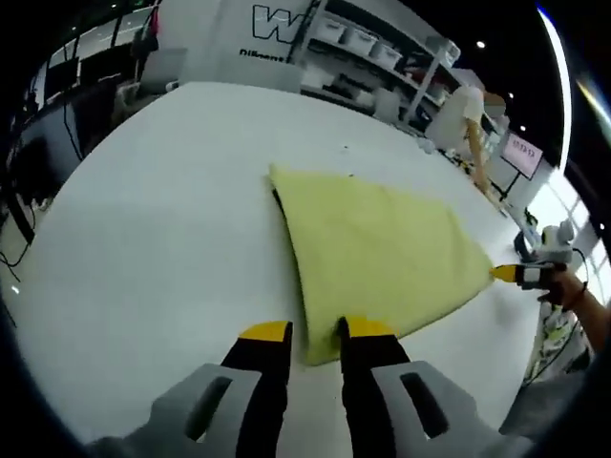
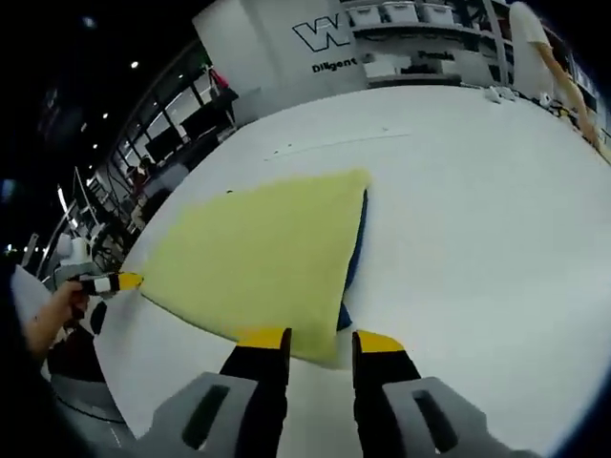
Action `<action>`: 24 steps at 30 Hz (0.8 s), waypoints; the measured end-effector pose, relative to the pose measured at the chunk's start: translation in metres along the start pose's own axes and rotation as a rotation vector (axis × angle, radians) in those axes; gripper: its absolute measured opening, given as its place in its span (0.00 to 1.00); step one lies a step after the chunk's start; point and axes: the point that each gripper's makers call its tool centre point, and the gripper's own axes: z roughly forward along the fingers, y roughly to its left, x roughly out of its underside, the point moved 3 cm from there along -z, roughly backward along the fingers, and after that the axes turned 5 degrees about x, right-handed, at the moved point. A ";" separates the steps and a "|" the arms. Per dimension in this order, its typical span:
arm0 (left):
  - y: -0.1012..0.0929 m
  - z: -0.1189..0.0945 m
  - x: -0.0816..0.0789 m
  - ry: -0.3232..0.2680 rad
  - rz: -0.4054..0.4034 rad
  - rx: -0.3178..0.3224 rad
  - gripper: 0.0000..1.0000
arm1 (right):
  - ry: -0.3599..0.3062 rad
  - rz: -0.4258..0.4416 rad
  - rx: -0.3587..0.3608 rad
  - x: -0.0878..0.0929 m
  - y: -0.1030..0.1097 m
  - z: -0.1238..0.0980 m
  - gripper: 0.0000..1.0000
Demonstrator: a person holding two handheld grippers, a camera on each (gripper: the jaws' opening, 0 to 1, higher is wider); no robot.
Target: Fold the garment on the visible template until the final outline fits inside the template.
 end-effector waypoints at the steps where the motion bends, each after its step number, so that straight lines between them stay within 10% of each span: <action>1: -0.003 0.002 0.000 -0.007 0.017 0.013 0.08 | 0.008 -0.012 0.006 0.001 0.000 0.001 0.06; 24: -0.010 -0.021 0.027 0.056 0.097 0.020 0.02 | 0.052 -0.077 -0.015 0.029 0.011 -0.016 0.00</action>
